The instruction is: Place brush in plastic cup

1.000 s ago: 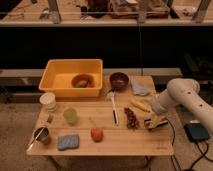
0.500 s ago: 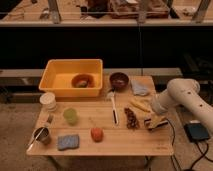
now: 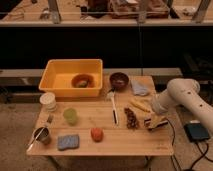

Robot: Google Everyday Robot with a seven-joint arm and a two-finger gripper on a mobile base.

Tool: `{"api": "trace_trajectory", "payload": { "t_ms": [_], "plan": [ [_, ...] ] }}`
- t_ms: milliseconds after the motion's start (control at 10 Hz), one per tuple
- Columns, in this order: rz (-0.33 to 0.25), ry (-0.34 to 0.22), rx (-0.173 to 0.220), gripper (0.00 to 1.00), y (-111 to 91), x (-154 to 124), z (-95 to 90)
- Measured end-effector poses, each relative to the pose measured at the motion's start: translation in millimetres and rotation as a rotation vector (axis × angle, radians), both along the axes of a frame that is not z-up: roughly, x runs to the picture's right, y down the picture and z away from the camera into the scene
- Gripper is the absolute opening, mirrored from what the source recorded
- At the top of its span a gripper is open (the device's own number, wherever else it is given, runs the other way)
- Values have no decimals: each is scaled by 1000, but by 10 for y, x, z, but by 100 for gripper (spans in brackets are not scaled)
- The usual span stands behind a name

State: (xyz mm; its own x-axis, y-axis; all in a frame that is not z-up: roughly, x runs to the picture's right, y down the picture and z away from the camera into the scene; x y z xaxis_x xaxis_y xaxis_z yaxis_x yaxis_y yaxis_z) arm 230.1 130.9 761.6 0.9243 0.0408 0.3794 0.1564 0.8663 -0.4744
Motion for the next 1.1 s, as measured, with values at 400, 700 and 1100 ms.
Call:
{"api": "trace_trajectory", "payload": {
  "t_ms": [400,700,1100],
  "plan": [
    [0,0,0,80,1,-1,1],
    [0,0,0,80,2,-1,2],
    [-9,2,3,80,-2,10,6]
  ]
}}
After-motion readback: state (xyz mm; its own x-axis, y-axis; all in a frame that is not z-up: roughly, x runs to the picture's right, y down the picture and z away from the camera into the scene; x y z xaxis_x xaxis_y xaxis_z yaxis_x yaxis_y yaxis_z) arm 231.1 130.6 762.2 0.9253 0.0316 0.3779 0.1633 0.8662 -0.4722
